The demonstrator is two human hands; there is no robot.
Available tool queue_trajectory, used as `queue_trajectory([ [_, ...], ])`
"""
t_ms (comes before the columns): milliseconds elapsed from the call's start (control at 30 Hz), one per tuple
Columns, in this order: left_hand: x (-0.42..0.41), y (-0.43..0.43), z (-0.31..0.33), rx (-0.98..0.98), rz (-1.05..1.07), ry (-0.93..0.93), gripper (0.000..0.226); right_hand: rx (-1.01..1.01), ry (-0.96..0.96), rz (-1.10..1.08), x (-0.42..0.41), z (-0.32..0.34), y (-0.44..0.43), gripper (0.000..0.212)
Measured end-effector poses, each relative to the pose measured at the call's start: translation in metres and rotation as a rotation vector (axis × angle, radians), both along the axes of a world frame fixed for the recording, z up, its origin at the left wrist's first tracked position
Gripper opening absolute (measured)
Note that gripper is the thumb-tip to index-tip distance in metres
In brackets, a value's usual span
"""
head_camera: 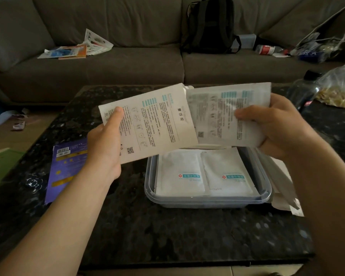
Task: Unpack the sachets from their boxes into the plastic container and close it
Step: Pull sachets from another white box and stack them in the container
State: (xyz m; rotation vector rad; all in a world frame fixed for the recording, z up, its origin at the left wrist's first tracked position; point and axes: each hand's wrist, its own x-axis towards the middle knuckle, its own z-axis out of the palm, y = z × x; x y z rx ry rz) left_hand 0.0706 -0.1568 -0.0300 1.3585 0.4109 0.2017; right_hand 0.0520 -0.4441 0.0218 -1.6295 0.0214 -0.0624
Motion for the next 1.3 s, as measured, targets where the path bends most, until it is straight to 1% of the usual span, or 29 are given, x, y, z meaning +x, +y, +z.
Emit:
queue_trajectory([
  [133,0.002,0.002,0.001,-0.051,0.067,0.025,0.024,-0.077,-0.043,0.055,-0.009,0.000,-0.018,0.035],
  [200,0.002,0.002,0.000,-0.063,0.095,0.037,0.025,-0.146,-0.069,0.054,-0.014,0.001,-0.022,0.032],
  [233,0.002,0.002,0.000,-0.072,0.108,0.042,0.026,-0.234,-0.089,0.040,-0.017,0.002,-0.022,0.030],
  [333,0.000,0.001,0.002,-0.095,0.136,0.051,0.028,-0.659,-0.171,0.072,-0.021,0.000,-0.019,0.028],
  [400,-0.001,-0.001,0.003,-0.098,0.127,0.053,0.028,-0.877,-0.144,0.139,-0.020,-0.008,-0.014,0.036],
  [600,-0.004,-0.006,0.005,-0.092,0.090,0.038,0.027,-1.256,0.021,0.247,-0.028,-0.028,0.015,0.069],
  [667,-0.004,-0.008,0.005,-0.089,0.083,0.040,0.027,-1.340,0.034,0.312,-0.033,-0.035,0.025,0.072],
  [767,-0.005,-0.008,0.006,-0.087,0.075,0.045,0.028,-1.410,0.052,0.473,-0.036,-0.050,0.032,0.066],
  [867,-0.007,-0.008,0.007,-0.090,0.067,0.044,0.026,-1.351,0.170,0.604,-0.035,-0.054,0.029,0.062],
  [900,-0.007,-0.008,0.007,-0.085,0.065,0.045,0.026,-1.328,0.211,0.621,-0.035,-0.055,0.028,0.066],
  [1000,-0.008,-0.007,0.007,-0.084,0.058,0.048,0.026,-1.351,0.275,0.658,-0.033,-0.057,0.027,0.092],
  [1033,-0.008,-0.007,0.008,-0.085,0.055,0.049,0.026,-1.359,0.278,0.663,-0.033,-0.059,0.028,0.094],
  [1067,-0.008,-0.007,0.008,-0.085,0.051,0.050,0.027,-1.358,0.277,0.659,-0.032,-0.062,0.028,0.090],
  [1167,-0.008,-0.006,0.008,-0.087,0.048,0.052,0.027,-1.367,0.278,0.645,-0.029,-0.065,0.026,0.064],
  [1200,-0.009,-0.006,0.008,-0.088,0.045,0.053,0.028,-1.379,0.284,0.646,-0.028,-0.065,0.025,0.062],
  [1300,-0.009,-0.007,0.008,-0.090,0.037,0.058,0.028,-1.393,0.319,0.659,-0.025,-0.061,0.026,0.063],
])
